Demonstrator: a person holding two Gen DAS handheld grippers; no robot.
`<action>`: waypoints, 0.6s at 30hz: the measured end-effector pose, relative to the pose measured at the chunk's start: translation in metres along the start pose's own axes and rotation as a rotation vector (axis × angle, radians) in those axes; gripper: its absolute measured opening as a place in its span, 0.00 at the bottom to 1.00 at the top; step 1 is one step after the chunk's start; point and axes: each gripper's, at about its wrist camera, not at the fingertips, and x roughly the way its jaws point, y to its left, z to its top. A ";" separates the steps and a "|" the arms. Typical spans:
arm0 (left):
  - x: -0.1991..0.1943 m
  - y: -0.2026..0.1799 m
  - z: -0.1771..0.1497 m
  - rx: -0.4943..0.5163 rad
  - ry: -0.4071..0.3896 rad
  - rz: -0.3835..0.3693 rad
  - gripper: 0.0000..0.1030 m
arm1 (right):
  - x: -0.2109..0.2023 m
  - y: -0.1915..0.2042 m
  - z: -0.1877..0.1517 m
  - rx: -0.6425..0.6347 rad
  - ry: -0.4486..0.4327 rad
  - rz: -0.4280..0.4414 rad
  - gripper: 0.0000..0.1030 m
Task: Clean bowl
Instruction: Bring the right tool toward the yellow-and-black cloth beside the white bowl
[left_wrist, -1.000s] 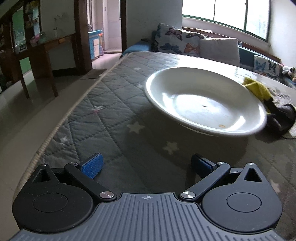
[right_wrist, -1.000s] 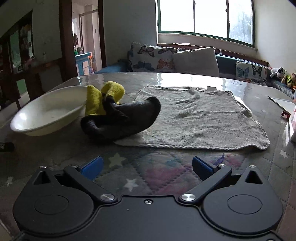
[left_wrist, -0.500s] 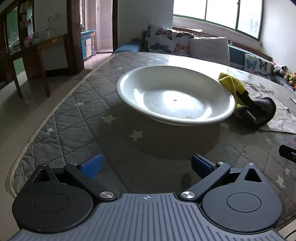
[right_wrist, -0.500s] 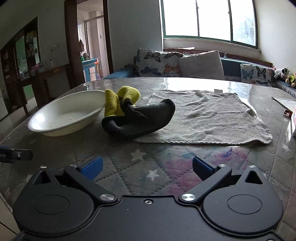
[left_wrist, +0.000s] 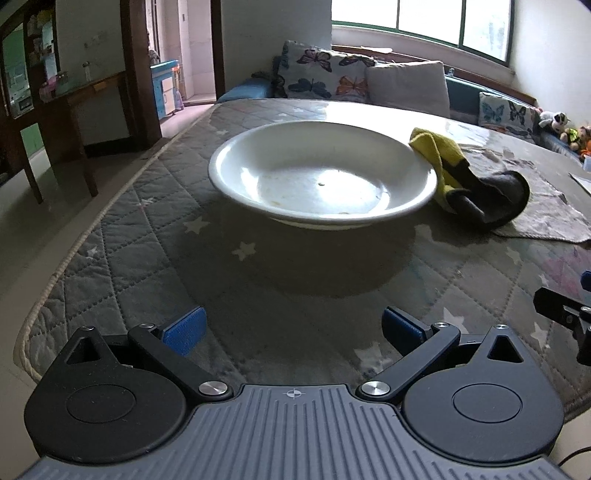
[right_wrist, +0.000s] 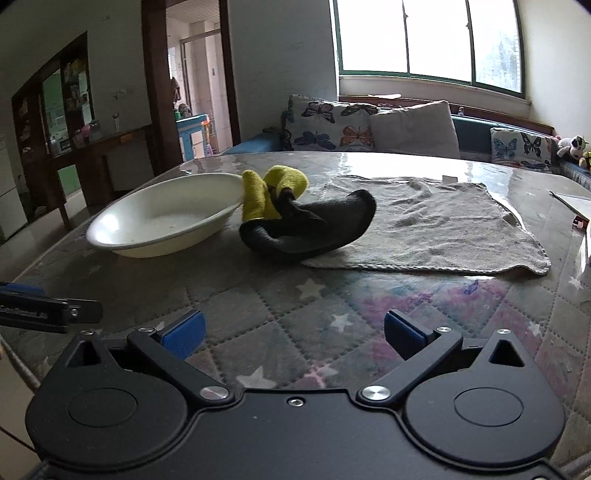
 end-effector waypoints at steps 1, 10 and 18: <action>0.000 0.000 -0.001 -0.001 0.003 -0.001 0.99 | -0.001 0.001 0.000 -0.003 0.001 0.002 1.00; -0.004 -0.006 -0.003 0.009 0.012 -0.005 0.99 | -0.002 0.006 -0.004 -0.008 0.021 0.005 1.00; -0.006 -0.012 -0.005 0.022 0.022 -0.017 0.99 | -0.003 0.008 -0.006 -0.008 0.034 0.016 1.00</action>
